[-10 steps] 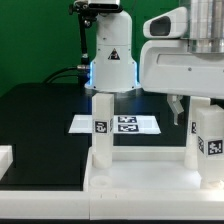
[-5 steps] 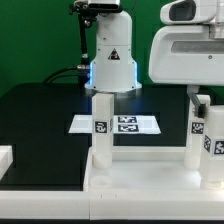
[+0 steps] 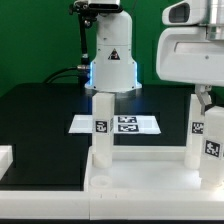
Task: Assemble desk
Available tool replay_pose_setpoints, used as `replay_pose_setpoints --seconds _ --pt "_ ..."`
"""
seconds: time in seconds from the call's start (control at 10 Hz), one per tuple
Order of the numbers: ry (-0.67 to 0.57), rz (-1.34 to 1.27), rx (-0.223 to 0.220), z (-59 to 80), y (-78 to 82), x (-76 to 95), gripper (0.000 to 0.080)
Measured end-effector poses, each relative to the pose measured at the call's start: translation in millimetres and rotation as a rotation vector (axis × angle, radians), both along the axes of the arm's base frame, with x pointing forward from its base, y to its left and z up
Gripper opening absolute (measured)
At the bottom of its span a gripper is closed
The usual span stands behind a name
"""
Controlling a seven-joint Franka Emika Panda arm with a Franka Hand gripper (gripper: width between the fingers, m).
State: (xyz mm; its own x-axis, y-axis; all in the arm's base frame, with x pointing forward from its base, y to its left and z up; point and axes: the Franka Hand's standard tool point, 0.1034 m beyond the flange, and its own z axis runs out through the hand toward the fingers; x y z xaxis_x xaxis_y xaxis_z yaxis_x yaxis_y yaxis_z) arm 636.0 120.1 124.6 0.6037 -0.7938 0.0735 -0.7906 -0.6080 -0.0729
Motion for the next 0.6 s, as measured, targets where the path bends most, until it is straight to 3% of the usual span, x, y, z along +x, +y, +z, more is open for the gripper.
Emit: replay_pose_setpoints --seconds 0.3,0.6 --pt "0.005 -0.640 0.133 -1.9 9.0 2.6 0.0285" --pt "0.000 -0.692 0.150 -1.9 9.7 3.1 0.0285"
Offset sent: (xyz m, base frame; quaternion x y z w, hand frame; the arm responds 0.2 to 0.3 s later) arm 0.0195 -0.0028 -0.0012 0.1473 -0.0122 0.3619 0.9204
